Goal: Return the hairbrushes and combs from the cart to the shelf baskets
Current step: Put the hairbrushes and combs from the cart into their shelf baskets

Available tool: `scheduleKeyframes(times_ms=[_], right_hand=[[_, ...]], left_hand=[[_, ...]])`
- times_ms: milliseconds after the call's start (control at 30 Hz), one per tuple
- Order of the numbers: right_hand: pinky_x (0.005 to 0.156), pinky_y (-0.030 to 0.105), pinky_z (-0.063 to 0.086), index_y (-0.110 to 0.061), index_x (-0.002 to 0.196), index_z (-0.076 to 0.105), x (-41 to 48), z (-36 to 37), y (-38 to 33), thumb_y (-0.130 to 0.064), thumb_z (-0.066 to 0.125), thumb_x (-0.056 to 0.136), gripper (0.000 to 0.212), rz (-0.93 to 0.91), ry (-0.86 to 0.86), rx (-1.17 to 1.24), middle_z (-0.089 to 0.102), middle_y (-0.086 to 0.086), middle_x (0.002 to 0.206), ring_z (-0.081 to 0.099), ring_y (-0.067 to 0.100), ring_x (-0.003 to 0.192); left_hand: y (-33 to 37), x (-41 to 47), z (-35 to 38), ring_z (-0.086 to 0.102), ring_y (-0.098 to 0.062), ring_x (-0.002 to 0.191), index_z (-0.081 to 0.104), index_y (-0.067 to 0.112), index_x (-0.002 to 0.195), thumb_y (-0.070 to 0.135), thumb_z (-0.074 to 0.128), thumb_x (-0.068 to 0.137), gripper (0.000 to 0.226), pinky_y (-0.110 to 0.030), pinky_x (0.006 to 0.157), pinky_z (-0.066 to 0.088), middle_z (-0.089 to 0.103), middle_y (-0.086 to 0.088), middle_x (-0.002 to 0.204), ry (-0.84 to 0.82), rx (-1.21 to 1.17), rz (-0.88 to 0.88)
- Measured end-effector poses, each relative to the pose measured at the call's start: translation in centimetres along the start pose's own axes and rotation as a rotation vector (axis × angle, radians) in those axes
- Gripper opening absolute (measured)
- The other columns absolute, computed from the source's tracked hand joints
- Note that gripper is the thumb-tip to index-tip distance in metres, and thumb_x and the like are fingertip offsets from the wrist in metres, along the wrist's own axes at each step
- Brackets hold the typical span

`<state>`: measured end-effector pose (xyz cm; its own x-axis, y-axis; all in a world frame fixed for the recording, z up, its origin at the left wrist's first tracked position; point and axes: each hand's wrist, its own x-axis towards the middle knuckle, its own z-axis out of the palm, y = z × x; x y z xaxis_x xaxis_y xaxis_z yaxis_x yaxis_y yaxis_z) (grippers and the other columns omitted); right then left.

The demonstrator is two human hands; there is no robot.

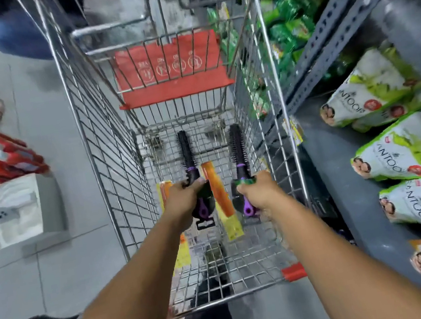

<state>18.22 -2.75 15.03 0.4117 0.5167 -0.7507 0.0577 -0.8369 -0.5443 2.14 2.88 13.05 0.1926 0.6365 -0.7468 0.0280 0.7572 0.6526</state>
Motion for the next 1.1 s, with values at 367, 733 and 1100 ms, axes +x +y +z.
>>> scheduleKeyframes(times_ms=[367,733,1100], right_hand=[[0.054,0.028,0.040,-0.007,0.085,0.055,-12.7,-8.5,-0.5,-0.004,0.061,0.088,0.008,-0.259,0.088,0.429,0.054,0.012,0.079,0.051,0.020,0.063],[0.073,0.037,0.048,-0.005,0.087,0.060,-25.7,-18.1,2.8,-0.004,0.061,0.089,0.003,-0.458,0.226,0.725,0.060,0.012,0.086,0.056,0.022,0.077],[0.081,0.053,0.053,0.006,0.094,0.061,-34.9,-26.7,10.1,-0.018,0.068,0.074,0.032,-0.520,0.626,0.748,0.063,0.018,0.087,0.061,0.030,0.079]], left_hand=[[7.8,-12.2,4.7,0.057,-0.030,0.058,0.045,0.004,0.097,0.010,0.058,0.093,0.014,-0.038,0.053,0.052,0.050,-0.020,0.079,-0.255,0.151,0.232],[9.3,-26.0,14.1,0.058,-0.025,0.047,0.054,-0.002,0.088,0.006,0.059,0.091,0.010,-0.034,0.045,0.055,0.057,-0.017,0.068,-0.540,0.205,0.344],[6.6,-34.5,26.8,0.064,-0.025,0.053,0.060,-0.006,0.096,0.008,0.068,0.086,0.018,-0.036,0.056,0.058,0.065,-0.018,0.072,-0.763,0.427,0.329]])
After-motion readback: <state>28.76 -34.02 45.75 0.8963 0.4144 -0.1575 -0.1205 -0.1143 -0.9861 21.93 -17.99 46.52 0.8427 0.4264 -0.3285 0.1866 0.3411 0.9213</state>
